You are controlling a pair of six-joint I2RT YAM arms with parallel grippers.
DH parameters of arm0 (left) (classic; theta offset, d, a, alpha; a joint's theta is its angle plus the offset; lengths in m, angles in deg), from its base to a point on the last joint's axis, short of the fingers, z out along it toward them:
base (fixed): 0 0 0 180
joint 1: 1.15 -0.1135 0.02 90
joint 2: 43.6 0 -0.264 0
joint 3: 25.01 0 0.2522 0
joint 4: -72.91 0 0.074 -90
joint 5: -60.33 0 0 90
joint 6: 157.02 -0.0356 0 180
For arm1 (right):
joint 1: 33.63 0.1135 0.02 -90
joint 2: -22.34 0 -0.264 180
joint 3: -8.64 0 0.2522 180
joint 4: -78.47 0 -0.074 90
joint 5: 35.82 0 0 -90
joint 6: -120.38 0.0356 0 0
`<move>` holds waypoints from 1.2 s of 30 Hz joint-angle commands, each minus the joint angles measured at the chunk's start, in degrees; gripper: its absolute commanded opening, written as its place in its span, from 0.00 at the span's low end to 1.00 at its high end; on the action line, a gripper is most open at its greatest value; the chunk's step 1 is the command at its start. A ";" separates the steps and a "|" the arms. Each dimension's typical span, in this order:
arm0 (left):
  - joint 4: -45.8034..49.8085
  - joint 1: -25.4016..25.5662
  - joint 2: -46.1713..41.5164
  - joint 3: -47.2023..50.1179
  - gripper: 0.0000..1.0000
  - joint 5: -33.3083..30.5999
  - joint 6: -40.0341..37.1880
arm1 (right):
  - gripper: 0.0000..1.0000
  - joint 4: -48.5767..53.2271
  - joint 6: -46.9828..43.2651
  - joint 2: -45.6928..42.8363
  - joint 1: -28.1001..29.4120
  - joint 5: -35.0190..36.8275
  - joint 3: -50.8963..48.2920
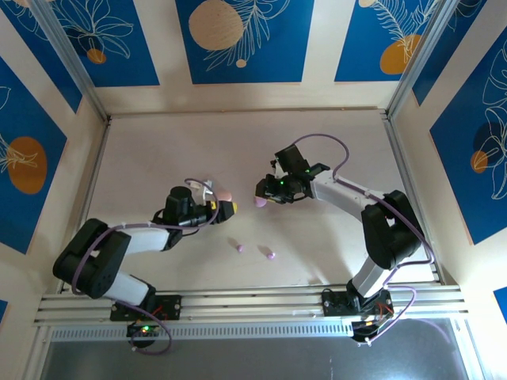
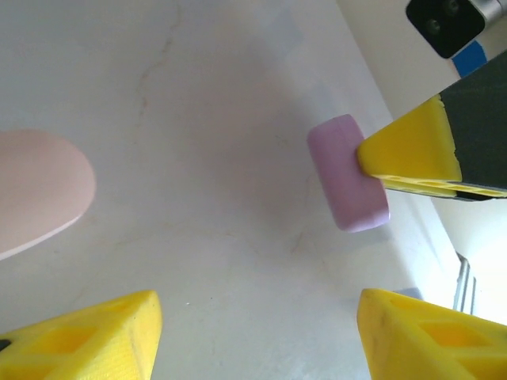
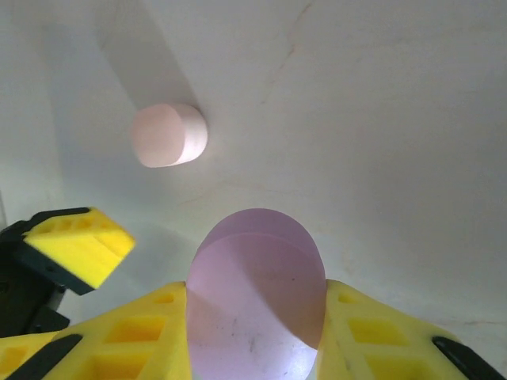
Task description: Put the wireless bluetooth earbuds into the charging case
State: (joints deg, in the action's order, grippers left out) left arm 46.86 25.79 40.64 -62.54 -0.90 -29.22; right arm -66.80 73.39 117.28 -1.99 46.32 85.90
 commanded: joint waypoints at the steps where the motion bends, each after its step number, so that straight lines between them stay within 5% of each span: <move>1: -4.55 0.57 1.80 -2.06 0.66 5.01 1.90 | 0.34 -4.92 2.34 -0.17 0.06 -5.66 -1.60; 14: -4.81 0.94 7.93 -5.25 0.68 8.78 3.84 | 0.32 -7.70 4.12 2.98 1.40 -8.07 -1.19; 36: 0.00 0.66 7.18 -5.76 0.62 5.28 2.07 | 0.32 -9.15 6.01 1.61 2.81 -11.04 -2.73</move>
State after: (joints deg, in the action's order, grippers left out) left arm 45.11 26.00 48.45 -67.02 5.90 -25.55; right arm -76.00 78.98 120.16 0.28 38.52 83.74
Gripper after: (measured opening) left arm 0.621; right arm 0.325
